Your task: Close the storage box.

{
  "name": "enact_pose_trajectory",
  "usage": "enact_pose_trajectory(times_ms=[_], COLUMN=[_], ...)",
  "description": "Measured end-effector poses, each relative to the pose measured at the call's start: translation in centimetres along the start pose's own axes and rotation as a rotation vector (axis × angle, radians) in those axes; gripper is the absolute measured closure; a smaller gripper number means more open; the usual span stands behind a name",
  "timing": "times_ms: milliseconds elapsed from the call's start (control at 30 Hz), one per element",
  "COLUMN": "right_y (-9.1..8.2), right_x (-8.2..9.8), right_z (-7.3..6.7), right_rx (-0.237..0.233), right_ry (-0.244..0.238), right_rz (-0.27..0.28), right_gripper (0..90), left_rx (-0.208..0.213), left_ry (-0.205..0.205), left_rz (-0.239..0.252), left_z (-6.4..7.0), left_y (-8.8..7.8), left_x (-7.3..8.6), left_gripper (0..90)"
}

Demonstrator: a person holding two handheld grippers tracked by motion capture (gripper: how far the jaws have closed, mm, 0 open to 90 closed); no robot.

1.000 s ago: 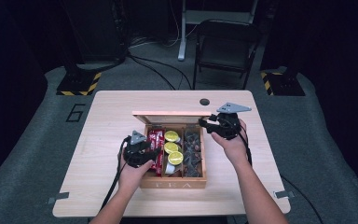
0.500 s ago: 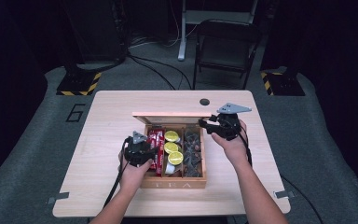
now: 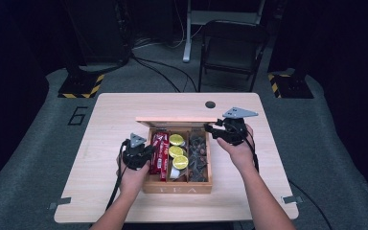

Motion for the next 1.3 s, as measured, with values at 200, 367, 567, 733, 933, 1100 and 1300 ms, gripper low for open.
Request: enact_pose_trajectory(times_ms=[200,367,567,733,933,1100,1300], right_y=[0.0,0.0,-0.1,0.0,-0.2,-0.2,-0.3], right_x=[0.0,0.0,0.1,0.1,0.3,0.5,0.6], right_z=[0.0,0.0,-0.2,-0.2,-0.3,-0.4,-0.6], right_rx=[0.001,0.002,0.010,0.012,0.012,0.013,0.017], right_ry=[0.000,0.001,-0.005,-0.002,0.001,-0.002,-0.005], right_rz=[0.001,0.005,-0.001,0.003,-0.003,-0.004,-0.003], right_gripper=[54.7,54.7,54.6,54.6,54.3,54.3,54.3], left_rx=[0.005,-0.016,-0.043,-0.061,-0.071,-0.082,-0.094], left_ry=[-0.018,0.008,0.001,-0.022,-0.034,-0.047,-0.047], left_rz=[0.025,0.026,0.031,0.052,0.068,0.077,0.063], left_z=[-0.6,-1.8,-3.6,-5.0,-6.2,-7.2,-8.2], left_y=[-1.4,-2.9,-4.6,-5.7,-6.8,-7.3,-7.0], left_x=[-0.3,-0.3,0.0,0.3,0.8,1.4,3.1], left_gripper=[83.5,83.4,83.4,83.4,83.4,83.4,83.4])
Point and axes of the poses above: each handheld gripper's, and its own axes: y roughly forward along the jaws, x roughly out of its underside, z roughly to its right, the point moved 4 cm from there along y, roughly forward along the jaws, and after that the axes turned 1 degree about x, right-handed, at the moved point
